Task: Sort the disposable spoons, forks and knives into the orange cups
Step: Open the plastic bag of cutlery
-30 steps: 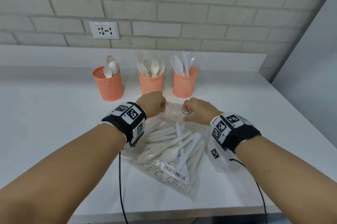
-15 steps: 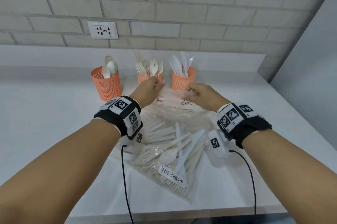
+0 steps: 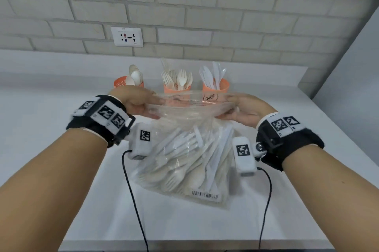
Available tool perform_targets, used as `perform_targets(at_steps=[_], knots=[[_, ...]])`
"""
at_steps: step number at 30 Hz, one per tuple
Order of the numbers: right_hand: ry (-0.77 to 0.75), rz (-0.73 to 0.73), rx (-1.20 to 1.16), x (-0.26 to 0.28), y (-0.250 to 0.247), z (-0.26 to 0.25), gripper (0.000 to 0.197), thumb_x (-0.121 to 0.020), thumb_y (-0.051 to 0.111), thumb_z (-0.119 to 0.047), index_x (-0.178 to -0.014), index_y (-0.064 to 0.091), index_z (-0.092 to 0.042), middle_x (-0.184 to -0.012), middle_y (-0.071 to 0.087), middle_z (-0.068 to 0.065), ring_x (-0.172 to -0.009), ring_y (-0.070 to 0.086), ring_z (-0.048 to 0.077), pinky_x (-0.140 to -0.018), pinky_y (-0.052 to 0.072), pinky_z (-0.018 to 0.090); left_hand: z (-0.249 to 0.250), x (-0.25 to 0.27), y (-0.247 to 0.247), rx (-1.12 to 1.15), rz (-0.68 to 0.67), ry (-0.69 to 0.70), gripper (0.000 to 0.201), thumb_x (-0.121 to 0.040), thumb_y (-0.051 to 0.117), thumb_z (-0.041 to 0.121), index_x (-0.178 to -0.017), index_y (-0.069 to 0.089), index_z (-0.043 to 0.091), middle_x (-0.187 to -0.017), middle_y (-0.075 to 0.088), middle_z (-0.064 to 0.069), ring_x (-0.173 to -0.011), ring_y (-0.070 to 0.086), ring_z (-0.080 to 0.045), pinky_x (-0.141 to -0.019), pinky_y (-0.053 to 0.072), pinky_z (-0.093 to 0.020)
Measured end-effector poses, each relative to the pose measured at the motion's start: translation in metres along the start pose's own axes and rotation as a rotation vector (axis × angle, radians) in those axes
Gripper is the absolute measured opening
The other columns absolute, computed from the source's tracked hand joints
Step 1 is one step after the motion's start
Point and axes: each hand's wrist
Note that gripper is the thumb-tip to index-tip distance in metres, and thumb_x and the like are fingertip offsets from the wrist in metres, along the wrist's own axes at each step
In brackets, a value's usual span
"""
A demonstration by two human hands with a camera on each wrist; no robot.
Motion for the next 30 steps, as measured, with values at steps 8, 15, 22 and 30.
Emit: perform_targets(at_steps=[8,15,22,30], knots=[[-0.055,0.084,0.531,0.01,0.0,-0.014,0.019,-0.084,0.064,-0.01,-0.103,0.065,-0.008,-0.107,0.066,0.004,-0.09,0.062,0.016,-0.06,0.055,0.021,0.003,0.02,-0.001,0.829,-0.118,0.153,0.029,-0.063,0.056,-0.012,-0.09,0.05,-0.003,-0.074,0.055,-0.01,-0.048,0.053,-0.012,-0.046,0.053,-0.025],[-0.032,0.038,-0.091,0.02,0.019,-0.027,0.024,-0.092,0.032,0.011,-0.095,0.056,0.006,-0.093,0.065,0.017,-0.08,0.065,0.027,-0.06,0.059,0.042,-0.008,0.036,0.004,-0.022,-0.124,0.1,0.032,-0.068,0.073,0.02,-0.09,0.062,0.0,-0.077,0.059,-0.008,-0.059,0.054,-0.012,-0.051,0.055,-0.018],[-0.137,-0.073,-0.146,0.025,0.037,-0.026,0.025,-0.088,0.04,0.002,-0.098,0.062,-0.004,-0.087,0.073,0.015,-0.083,0.07,0.028,-0.068,0.06,0.041,-0.01,0.043,-0.004,0.607,0.017,0.206,0.017,-0.094,0.041,0.001,-0.105,0.054,-0.001,-0.083,0.072,-0.016,-0.068,0.072,-0.03,-0.062,0.058,-0.047],[0.028,-0.183,0.425,0.033,0.017,-0.016,0.036,-0.078,0.061,-0.023,-0.113,0.063,-0.016,-0.079,0.068,-0.004,-0.062,0.059,0.007,-0.058,0.056,0.024,-0.027,0.043,0.009,0.688,-0.054,0.224,0.029,-0.077,0.046,0.001,-0.103,0.056,0.009,-0.081,0.069,-0.008,-0.065,0.068,-0.022,-0.053,0.057,-0.035]])
Point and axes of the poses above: each hand's wrist, its own x-axis away from the middle knuckle, its own y-axis out of the palm, z = x × y
